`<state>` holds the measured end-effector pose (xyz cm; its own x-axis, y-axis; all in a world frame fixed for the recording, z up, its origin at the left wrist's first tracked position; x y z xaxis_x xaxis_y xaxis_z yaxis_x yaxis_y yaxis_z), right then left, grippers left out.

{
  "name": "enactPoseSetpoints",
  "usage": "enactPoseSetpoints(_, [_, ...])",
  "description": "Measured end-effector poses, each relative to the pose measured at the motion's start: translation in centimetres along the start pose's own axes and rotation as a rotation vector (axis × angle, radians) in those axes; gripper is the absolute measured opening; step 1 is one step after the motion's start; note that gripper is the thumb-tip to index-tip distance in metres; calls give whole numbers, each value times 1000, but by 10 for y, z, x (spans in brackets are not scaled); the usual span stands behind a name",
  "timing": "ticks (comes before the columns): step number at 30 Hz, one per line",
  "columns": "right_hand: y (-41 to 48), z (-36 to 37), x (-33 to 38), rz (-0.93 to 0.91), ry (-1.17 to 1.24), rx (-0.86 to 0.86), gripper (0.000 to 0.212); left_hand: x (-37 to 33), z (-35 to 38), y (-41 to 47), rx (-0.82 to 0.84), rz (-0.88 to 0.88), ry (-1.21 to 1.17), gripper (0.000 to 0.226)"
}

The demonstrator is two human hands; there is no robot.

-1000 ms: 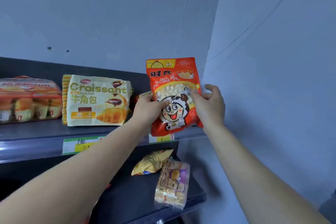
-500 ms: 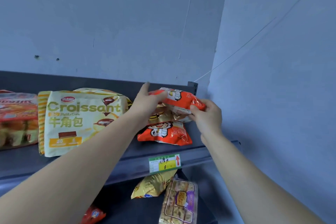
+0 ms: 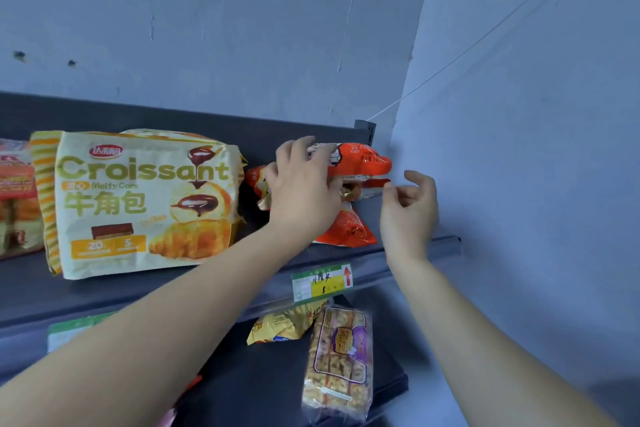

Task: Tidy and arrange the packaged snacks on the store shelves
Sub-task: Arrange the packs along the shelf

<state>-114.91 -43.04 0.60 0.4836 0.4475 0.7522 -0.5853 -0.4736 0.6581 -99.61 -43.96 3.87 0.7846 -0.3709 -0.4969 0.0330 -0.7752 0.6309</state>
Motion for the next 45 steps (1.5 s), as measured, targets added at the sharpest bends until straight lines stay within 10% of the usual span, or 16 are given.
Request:
enactPoseSetpoints(6, [-38, -52, -37, -41, -174, -192, 8, -18, 15, -61, -29, 306, -250, 24])
enactPoseSetpoints(13, [-90, -89, -118, 221, -388, 14, 9, -7, 58, -144, 183, 506, -162, 22])
enactPoseSetpoints(31, [-192, -86, -228, 556, -600, 734, 22, 127, 180, -219, 685, 36, 528, 27])
enactPoseSetpoints(45, [-209, -30, -252, 502, -628, 870, 10, 180, 222, -226, 988, -392, 158, 59])
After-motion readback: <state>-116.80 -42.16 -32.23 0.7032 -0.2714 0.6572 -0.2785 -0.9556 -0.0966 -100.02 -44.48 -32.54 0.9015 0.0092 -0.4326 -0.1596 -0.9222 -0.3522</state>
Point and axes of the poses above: each hand's wrist, its own y-axis towards the middle knuckle, its own z-axis out of the palm, x = y × z, the point moved 3 cm from there along y, towards the middle knuckle, and after that the axes turned 8 degrees about -z, right-handed, at the moved point
